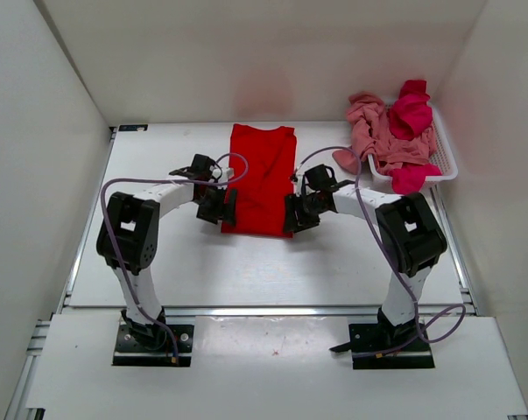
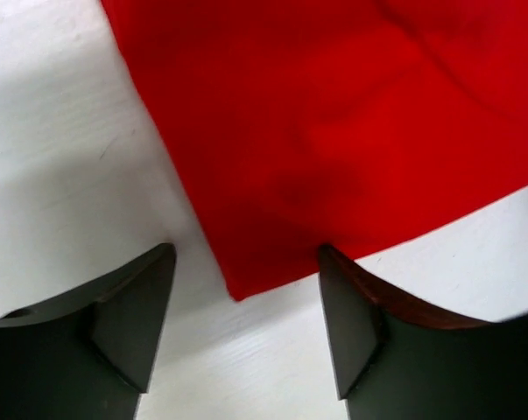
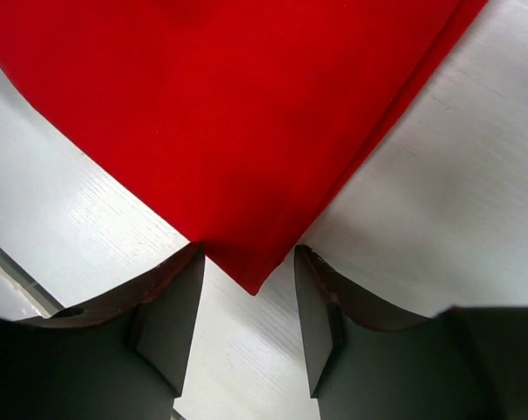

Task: Fold and stack the t-shirts
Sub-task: Grab one side of the 2/3 rectangular tshirt with both arms, then fold the long partially folded tshirt into a neat square

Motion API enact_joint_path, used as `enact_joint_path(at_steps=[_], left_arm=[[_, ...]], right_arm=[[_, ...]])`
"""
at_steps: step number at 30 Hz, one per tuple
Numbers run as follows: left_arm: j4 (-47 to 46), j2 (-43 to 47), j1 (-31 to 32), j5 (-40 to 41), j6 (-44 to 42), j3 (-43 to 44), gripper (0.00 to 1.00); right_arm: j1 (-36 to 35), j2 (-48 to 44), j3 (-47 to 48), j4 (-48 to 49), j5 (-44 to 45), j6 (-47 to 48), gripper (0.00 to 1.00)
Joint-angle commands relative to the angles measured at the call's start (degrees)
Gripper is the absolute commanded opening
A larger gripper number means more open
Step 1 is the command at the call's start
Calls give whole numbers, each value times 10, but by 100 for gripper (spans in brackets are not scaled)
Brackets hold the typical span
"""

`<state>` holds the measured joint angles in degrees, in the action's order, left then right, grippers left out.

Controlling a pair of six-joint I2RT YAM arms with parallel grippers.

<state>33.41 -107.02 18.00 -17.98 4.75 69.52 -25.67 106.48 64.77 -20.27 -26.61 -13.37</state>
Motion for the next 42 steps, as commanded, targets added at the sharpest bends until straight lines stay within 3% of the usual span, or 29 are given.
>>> enact_joint_path(at_steps=[1,3,5,8,12,15,24,30,33,36,42], left_arm=[[-13,-12,14,-15,14,17,75],[-12,-9,21,-10,12,12,64],[-8,-6,21,-19,10,1,53],[-6,0,11,-29,13,-19,32],[13,23,1,-38,0,-27,4],[48,50,-5,-40,-28,-39,0],[200,157,26,-75,-116,-80,0],[292,251,55,-110,-163,-73,0],[296,280,62,-112,-156,-47,0],[279,257,40,-109,-142,-1,0],[264,128,-25,-107,-114,132,0]], right_arm=[[-8,7,0,8,-6,-1,44],[-15,15,1,9,-3,1,40],[-14,16,-2,7,3,-2,29],[-12,15,-4,10,9,-3,0],[4,-8,-13,4,-5,1,0],[9,-48,-31,-18,-32,27,0],[-37,-174,-53,-167,-82,129,0],[-60,-215,-2,-259,-77,204,0],[-61,-229,37,-273,-82,213,0],[-27,-217,75,-259,-96,199,0],[18,-89,171,-223,-136,178,0]])
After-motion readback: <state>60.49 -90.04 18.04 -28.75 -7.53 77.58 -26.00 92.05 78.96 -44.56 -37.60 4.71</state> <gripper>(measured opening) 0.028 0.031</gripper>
